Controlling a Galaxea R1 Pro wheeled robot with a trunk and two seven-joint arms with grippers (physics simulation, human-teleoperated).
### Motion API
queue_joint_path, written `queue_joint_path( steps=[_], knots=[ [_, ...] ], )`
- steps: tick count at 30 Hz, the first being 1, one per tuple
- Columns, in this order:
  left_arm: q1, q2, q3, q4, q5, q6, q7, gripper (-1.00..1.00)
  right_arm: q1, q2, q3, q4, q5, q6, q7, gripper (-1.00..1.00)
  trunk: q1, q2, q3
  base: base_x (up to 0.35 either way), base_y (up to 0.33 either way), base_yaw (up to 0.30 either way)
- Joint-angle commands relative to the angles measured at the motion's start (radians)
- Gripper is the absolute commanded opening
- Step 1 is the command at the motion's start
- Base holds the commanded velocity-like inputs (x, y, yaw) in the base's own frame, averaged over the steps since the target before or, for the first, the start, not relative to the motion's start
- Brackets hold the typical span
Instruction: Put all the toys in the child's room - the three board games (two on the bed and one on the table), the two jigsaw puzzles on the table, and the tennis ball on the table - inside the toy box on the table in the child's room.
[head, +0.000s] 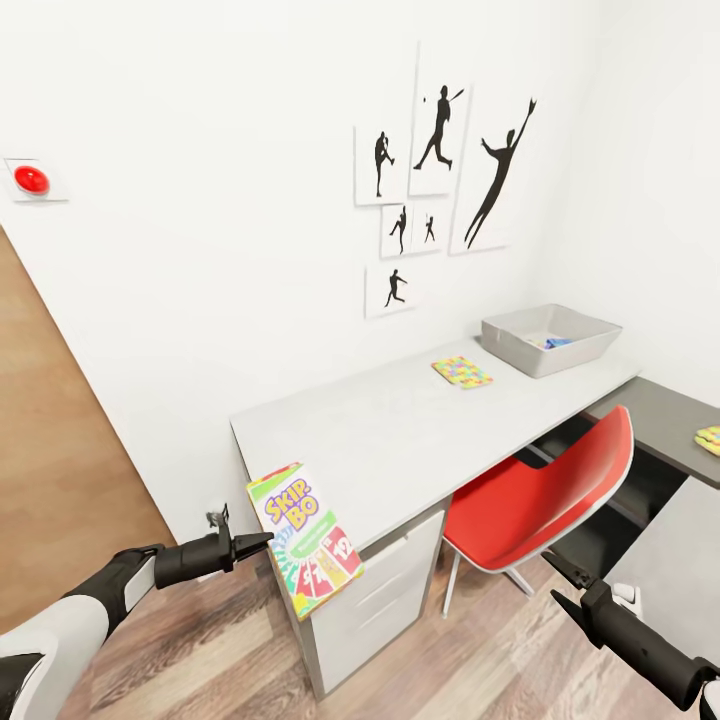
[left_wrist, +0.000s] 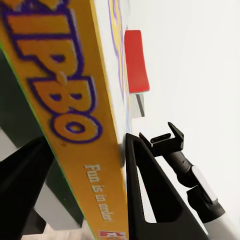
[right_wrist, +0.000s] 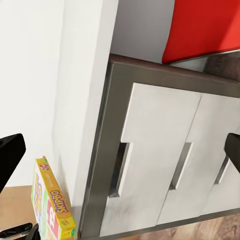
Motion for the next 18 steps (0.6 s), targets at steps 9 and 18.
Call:
queue_joint_path(
  steps=[9, 18],
  knots=[
    [-0.001, -0.002, 0.004, 0.000, -0.006, 0.009, -0.013, -1.00, -0.001, 0.000, -0.002, 0.000, -0.001, 0.006, 0.002, 1.00, -0.035, 0.063, 0.027, 0.000, 0.000, 0.000],
    [-0.001, 0.000, 0.005, 0.000, -0.007, 0.011, -0.022, -1.00, -0.001, 0.000, -0.002, 0.008, 0.002, 0.005, -0.011, 1.00, -0.069, 0.126, 0.056, 0.000, 0.000, 0.000]
  ],
)
